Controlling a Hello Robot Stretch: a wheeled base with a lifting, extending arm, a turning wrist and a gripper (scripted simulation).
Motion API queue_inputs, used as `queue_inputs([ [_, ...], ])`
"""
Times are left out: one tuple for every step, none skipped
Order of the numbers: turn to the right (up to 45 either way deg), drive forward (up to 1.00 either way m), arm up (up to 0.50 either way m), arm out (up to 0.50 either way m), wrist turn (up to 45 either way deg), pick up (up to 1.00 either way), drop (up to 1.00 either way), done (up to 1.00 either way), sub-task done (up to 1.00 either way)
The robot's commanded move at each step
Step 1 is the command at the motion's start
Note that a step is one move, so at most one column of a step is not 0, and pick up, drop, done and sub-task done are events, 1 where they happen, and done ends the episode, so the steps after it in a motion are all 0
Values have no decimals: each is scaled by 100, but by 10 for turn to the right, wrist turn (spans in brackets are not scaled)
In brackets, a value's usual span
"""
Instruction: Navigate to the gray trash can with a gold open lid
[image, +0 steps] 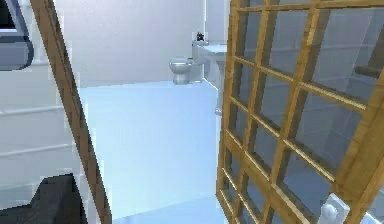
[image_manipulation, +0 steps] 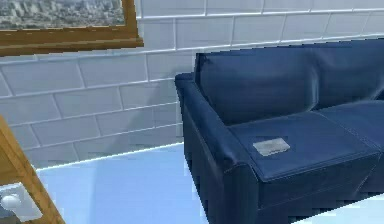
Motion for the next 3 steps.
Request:
queue_inputs([
  [-150, 0, 0, 0, 0, 0, 0, 0, 0],
  [0, 100, 0, 0, 0, 0, 0, 0, 0],
  [0, 40, 0, 0, 0, 0, 0, 0, 0],
])
